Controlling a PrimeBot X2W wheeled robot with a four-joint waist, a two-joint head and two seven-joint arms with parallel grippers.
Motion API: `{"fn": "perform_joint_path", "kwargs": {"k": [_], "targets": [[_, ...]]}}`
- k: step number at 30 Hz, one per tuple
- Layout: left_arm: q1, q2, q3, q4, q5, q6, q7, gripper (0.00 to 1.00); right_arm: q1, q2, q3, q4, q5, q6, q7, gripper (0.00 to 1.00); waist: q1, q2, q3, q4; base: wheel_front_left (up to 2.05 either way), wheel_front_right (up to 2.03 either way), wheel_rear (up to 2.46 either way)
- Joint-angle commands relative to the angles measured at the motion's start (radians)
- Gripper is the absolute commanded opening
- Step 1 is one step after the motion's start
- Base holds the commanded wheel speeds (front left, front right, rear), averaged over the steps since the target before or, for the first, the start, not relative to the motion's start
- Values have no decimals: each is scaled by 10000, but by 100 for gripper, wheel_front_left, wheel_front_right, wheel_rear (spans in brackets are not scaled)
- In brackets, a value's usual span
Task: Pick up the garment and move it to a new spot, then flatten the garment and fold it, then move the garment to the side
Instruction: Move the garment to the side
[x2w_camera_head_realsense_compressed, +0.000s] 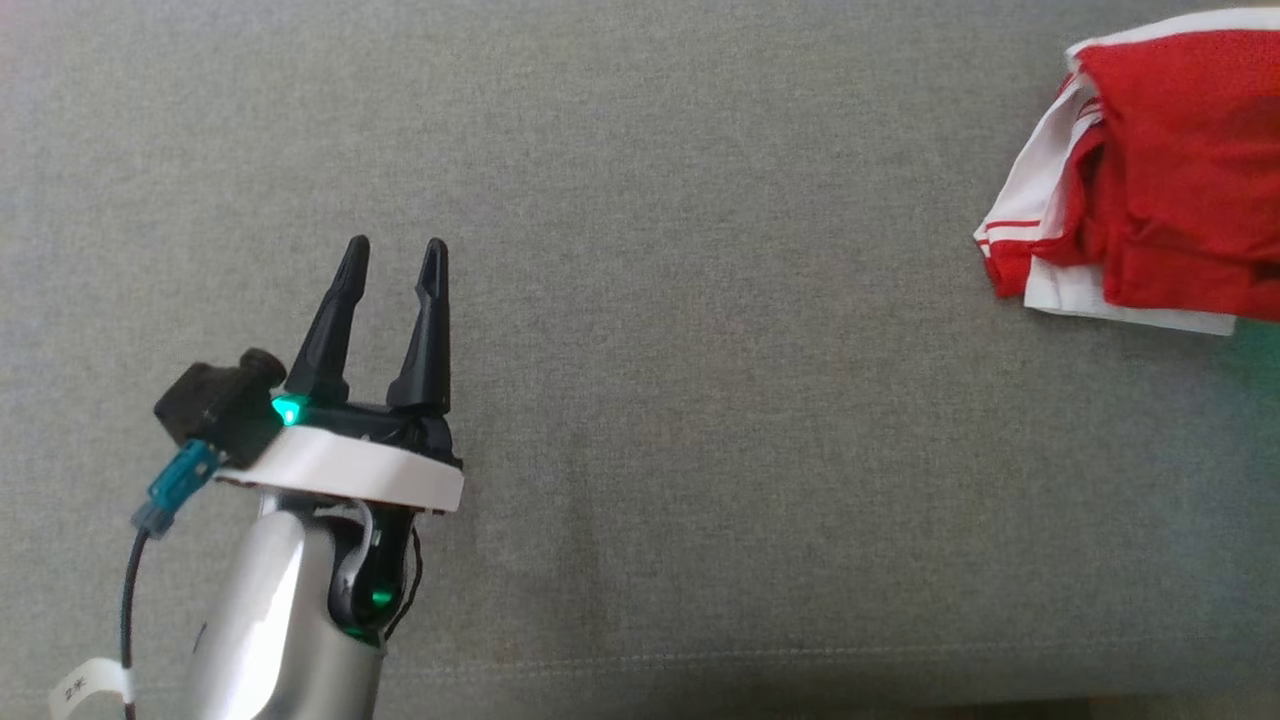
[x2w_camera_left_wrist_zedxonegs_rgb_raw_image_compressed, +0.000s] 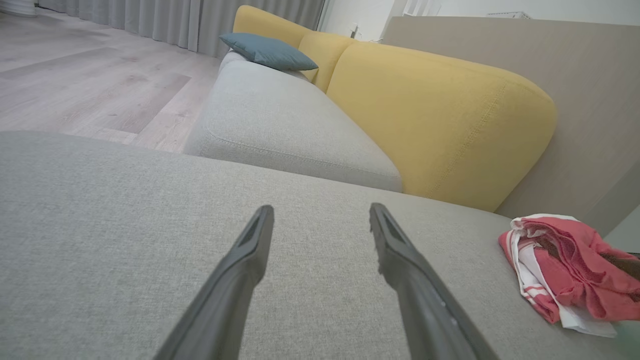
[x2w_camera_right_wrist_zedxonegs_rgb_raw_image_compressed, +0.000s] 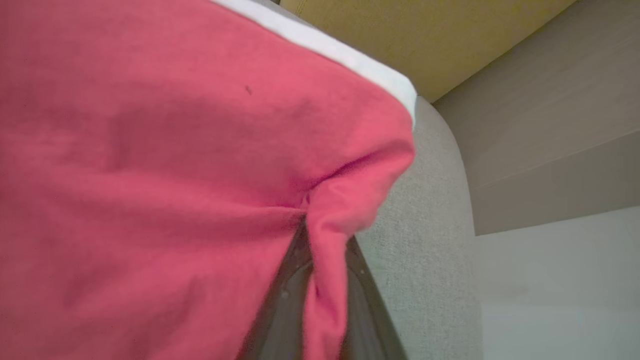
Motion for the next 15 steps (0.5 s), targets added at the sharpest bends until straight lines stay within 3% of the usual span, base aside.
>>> {"fn": "perform_joint_path", "kwargs": {"k": [1,13,14,15], "targets": [[-351,154,325,-351,11,-59,-120,100,140,-221,-117,-223,64,21,19,0,0,-1,69,25,0,0,0],[-551,248,321,-331,52,-59,-120,100,377,28,-1505,-474,-422,21,283,0,0,-1,524,109,0,0,0],[-556,254,320,-326,52,-59,-120,100,405,51,-1624,-501,-484,21,299,46,0,-1,528,106,0,0,0],[-560,258,319,-315,53,-59,-120,100,433,82,-1766,-518,-521,21,321,99,0,-1,522,101,0,0,0]]}}
